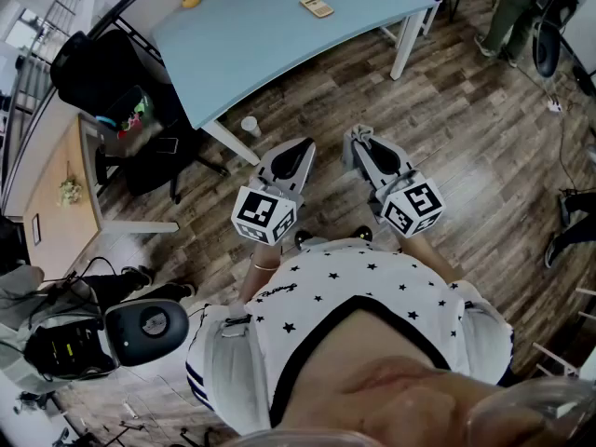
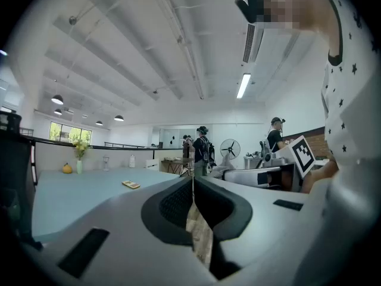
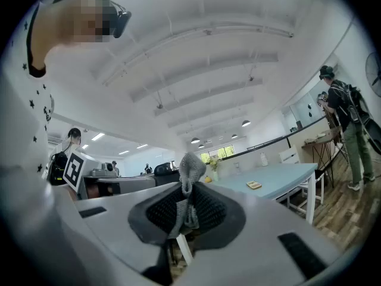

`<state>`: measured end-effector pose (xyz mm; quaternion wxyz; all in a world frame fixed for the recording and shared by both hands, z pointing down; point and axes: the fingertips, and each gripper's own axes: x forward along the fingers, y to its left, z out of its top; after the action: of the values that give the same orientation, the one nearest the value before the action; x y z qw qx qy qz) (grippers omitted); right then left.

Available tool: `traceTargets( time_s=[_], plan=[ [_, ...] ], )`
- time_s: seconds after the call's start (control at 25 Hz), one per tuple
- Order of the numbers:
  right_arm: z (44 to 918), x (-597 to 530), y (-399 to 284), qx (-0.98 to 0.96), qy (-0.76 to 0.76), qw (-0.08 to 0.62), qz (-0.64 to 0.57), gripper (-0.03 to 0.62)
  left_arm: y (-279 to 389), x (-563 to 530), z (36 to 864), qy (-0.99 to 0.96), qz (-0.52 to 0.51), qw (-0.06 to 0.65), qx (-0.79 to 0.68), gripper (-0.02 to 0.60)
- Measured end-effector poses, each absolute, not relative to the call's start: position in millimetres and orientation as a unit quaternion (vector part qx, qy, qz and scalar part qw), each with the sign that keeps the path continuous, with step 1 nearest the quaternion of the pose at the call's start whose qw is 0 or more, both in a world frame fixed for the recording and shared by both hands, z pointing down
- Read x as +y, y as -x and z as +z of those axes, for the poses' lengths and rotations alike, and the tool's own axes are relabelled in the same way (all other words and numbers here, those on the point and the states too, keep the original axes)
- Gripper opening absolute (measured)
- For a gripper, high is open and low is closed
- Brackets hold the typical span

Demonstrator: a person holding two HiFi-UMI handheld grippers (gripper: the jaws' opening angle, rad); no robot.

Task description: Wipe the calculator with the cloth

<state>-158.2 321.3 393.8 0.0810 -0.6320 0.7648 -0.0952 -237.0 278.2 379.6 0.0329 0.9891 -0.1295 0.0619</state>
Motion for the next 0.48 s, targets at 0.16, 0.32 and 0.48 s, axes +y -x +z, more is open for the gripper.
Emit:
traceTargets(
  time_s=[0.16, 0.32, 0.48],
  plan=[
    [396.1, 322.2, 153.0, 0.766, 0.63, 0.08, -0.095, 0.04, 231.0, 279.7, 382.2, -0.989, 0.064, 0.033, -0.13, 0.031],
    [396.9, 323.5, 148.2, 0.766, 0.63, 0.083, -0.098, 0.04, 226.4, 282.0, 382.4, -0.989, 0.066, 0.034, -0.131, 0.031],
    [393.5, 327.4, 142.7, 0.768, 0.622, 0.112, -0.1, 0.04, 221.3, 285.4, 384.4, -0.988, 0.071, 0.033, -0.131, 0.031]
  ],
)
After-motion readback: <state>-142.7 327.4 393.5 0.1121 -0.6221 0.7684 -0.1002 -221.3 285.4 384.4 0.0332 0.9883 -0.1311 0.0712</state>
